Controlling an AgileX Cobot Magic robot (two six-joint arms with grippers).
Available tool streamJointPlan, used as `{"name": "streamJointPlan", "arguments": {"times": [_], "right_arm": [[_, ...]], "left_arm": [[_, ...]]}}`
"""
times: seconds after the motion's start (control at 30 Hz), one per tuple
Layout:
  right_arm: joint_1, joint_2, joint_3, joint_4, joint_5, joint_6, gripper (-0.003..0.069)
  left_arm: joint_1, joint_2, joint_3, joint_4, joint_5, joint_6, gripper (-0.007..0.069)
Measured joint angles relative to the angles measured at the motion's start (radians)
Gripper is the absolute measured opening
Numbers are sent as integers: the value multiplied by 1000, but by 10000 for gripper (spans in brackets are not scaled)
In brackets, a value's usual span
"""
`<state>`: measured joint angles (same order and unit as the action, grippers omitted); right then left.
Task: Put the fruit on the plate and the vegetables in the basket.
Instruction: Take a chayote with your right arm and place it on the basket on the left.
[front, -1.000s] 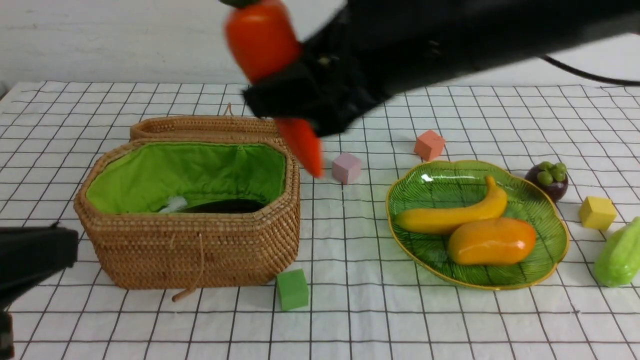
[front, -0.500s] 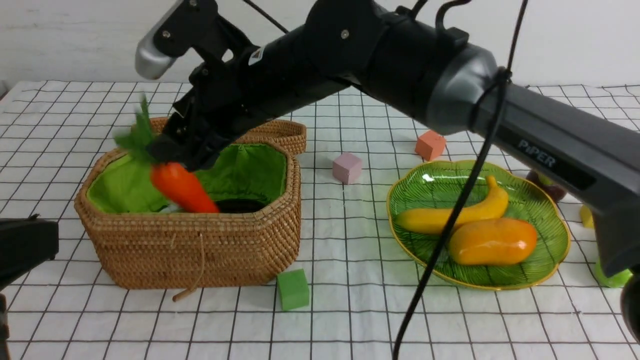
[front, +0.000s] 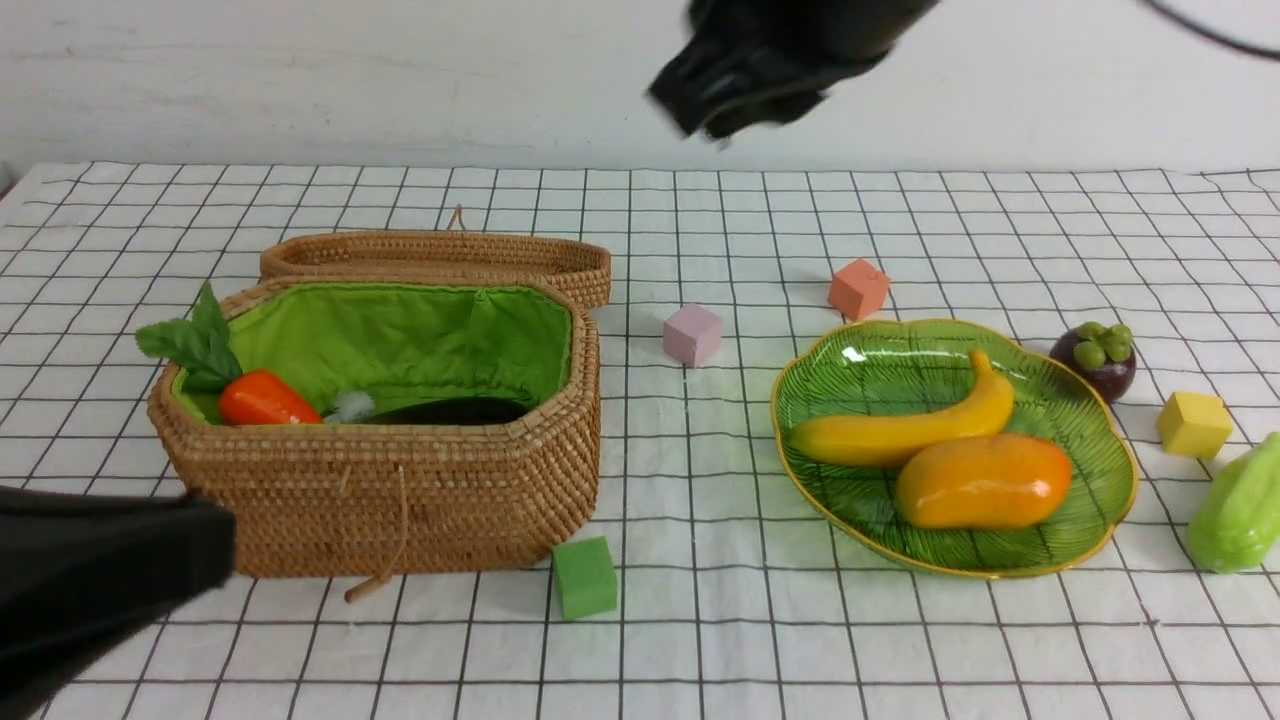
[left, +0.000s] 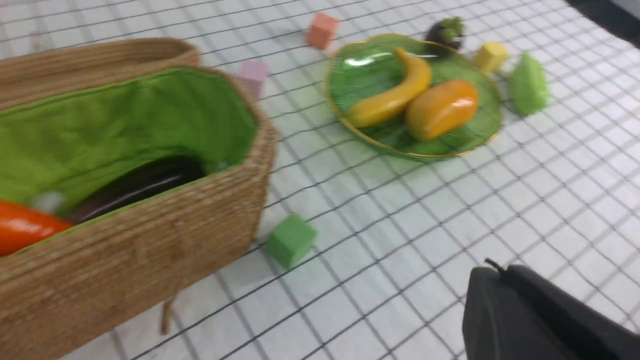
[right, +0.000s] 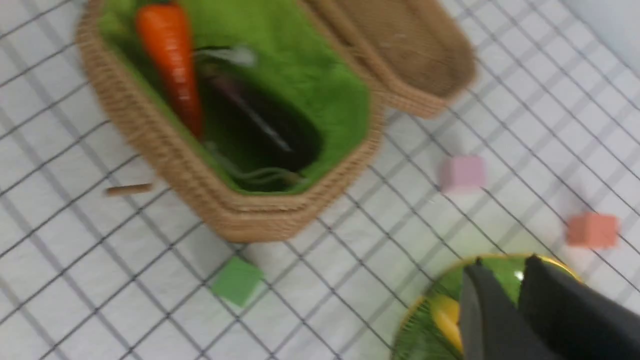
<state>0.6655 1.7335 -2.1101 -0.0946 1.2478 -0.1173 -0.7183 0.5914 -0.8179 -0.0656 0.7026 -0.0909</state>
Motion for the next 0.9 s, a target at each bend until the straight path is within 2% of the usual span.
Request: {"name": "streamJointPlan", "arguments": {"times": [0.07, 0.2, 0.27, 0.3, 0.33, 0.4, 0.57, 0.67, 0.77, 0.9], "right_arm": [[-49, -52, 57, -55, 2, 90, 11], [-231, -213, 317, -84, -1, 276, 1], [-385, -310, 509, -91, -4, 398, 31], [-415, -325, 545, -93, -4, 407, 36], [-522, -365, 672, -93, -11, 458, 78], [-665, -384, 837, -67, -79, 497, 158], [-906, -303, 1058, 140, -362, 452, 393], [-986, -211, 1075, 325, -483, 315, 526], [-1017, -121, 1068, 442, -566, 220, 579], [-1036, 17, 1019, 545, -610, 141, 580]], "left_arm": [[0, 0, 0, -106, -18, 96, -13], [0, 0, 0, -294, -32, 302, -13], [0, 0, 0, -340, -32, 367, -13], [0, 0, 0, -343, -32, 370, -13], [0, 0, 0, -356, -34, 387, -13], [0, 0, 0, -362, -34, 398, -13], [0, 0, 0, -362, -38, 404, -13], [0, 0, 0, -362, -43, 405, -13], [0, 0, 0, -362, -46, 407, -13], [0, 0, 0, -363, -46, 407, -13]]}}
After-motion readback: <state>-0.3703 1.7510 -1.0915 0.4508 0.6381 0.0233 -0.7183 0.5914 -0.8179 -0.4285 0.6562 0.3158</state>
